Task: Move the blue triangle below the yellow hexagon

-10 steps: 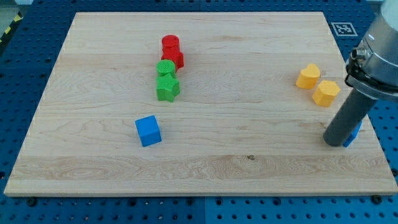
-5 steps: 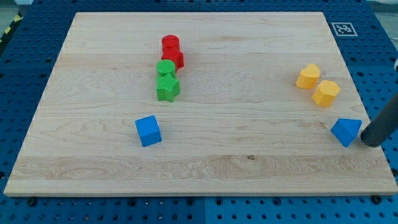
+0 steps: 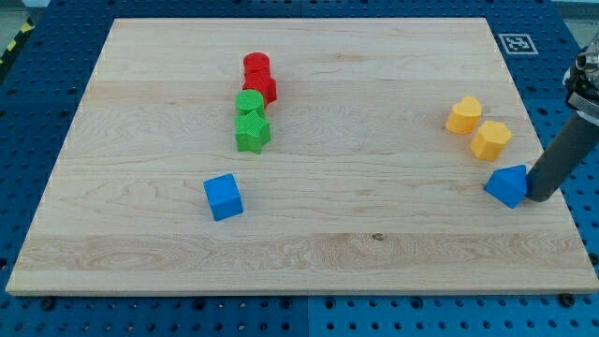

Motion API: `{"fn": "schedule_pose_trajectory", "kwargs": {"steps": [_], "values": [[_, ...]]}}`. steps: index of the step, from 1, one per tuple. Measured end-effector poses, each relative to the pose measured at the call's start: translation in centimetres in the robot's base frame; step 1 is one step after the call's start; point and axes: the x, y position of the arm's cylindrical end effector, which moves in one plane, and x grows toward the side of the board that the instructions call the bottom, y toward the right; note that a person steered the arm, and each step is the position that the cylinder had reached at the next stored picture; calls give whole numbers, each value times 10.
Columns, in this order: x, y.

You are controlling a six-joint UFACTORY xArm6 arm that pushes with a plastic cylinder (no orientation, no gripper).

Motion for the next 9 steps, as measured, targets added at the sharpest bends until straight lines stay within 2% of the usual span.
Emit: {"fn": "schedule_pose_trajectory", "kwargs": {"steps": [2, 4, 5, 7, 9], "values": [[-2, -10], [48, -11], [48, -38], [17, -30], [17, -30]]}}
